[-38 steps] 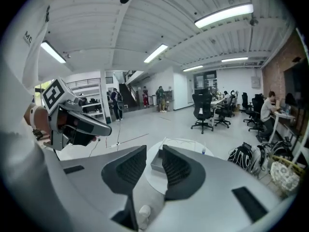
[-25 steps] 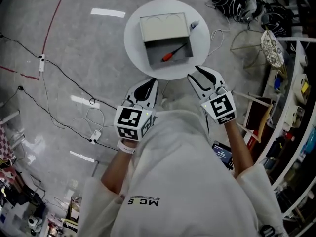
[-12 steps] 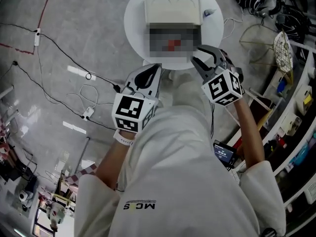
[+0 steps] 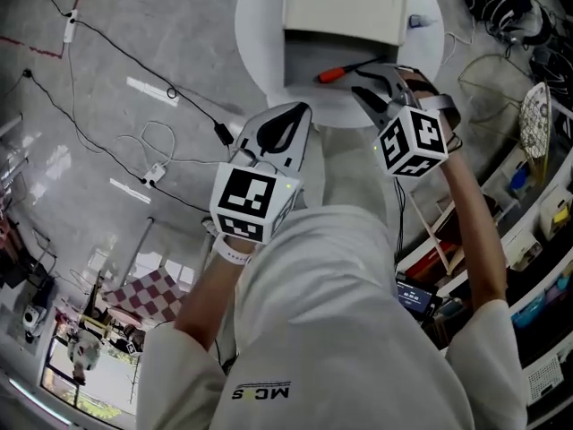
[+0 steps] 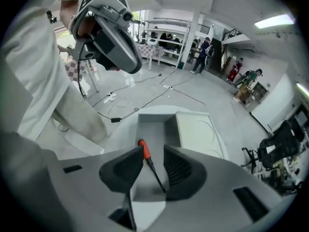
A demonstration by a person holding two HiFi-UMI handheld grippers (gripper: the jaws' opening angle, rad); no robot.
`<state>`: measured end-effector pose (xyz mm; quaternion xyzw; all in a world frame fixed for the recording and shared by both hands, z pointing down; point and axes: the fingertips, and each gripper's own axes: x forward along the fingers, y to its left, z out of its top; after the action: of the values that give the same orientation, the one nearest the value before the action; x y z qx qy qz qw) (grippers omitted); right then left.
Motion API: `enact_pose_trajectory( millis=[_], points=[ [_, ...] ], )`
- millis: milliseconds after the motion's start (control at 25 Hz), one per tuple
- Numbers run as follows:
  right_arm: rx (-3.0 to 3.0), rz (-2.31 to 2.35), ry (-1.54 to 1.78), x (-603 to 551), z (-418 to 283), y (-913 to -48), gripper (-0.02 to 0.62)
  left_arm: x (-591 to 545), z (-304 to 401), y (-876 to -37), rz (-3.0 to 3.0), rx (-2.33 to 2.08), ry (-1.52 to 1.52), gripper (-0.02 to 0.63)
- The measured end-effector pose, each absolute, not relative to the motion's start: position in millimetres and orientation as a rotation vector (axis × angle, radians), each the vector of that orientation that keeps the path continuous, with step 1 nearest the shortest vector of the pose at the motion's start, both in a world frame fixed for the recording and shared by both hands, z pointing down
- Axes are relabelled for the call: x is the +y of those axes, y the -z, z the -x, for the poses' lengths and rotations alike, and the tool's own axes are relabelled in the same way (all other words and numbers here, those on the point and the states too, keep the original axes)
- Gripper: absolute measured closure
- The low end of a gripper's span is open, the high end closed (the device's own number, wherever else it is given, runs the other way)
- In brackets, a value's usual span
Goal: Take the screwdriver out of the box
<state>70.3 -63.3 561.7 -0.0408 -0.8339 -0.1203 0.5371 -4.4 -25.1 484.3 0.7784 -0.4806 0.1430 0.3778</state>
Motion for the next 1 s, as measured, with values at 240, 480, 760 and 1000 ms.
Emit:
enact_pose_trajectory(
  millis=[240,480,760,1000],
  points=[
    [-1.906,0.221,0.285,-66,-76,-602,0.414,-26,-1,-505,-1.935,-1.236,-0.368,0.597],
    [-1.853,0.259,0.260,-71,-78,-632,0.414,-26,-7,-518,-1.908,-1.230,-0.367,0.597],
    [-1.687,0.346,0.357,-74,-86,-662,0.414,-25,-14,-527,-1.889,-1.217,-0.360,0.597],
    [-1.624,0.392,0.397,-70,-85,-677,0.417,-20,-15,-531,-1.877,-1.212,-0.354,0.597]
  ],
)
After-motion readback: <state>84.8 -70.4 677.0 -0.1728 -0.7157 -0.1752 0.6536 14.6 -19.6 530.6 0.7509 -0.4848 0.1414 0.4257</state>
